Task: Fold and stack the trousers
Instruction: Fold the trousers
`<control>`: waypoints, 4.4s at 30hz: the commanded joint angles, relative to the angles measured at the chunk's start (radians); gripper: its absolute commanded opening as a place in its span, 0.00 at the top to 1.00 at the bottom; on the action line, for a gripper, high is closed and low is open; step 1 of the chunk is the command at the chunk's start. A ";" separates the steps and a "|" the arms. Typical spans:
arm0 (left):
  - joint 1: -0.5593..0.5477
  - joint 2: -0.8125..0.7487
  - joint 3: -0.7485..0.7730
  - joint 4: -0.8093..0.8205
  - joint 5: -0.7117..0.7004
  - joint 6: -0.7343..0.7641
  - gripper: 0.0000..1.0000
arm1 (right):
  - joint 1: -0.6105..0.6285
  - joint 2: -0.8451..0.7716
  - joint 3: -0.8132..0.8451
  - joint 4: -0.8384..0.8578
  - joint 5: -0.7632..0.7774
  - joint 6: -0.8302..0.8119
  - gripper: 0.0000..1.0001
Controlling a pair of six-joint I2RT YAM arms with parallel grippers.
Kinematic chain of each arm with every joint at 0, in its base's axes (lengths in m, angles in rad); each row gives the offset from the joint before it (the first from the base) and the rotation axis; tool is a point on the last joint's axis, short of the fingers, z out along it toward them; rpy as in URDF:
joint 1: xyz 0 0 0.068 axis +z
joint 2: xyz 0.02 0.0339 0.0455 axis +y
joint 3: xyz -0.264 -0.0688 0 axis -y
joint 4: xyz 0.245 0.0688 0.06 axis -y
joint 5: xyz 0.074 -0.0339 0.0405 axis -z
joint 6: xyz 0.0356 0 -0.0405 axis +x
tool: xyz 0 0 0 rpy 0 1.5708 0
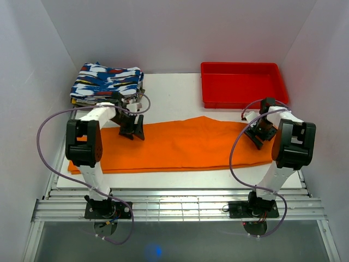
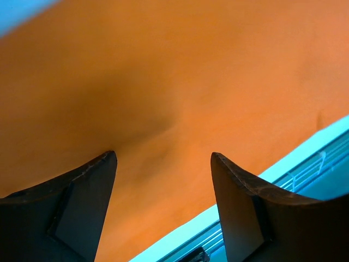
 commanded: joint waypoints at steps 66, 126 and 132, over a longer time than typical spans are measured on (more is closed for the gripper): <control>0.898 -0.056 0.333 -0.441 -0.133 0.404 1.00 | -0.116 -0.186 0.041 -0.356 -0.065 -0.090 0.08; 0.999 -0.158 0.110 -0.410 0.243 0.336 0.31 | 0.705 -0.371 -0.052 -0.123 -0.447 0.080 0.57; 1.042 -0.204 -0.003 -0.272 0.113 0.257 0.09 | 0.870 -0.302 -0.126 0.011 -0.390 0.118 0.61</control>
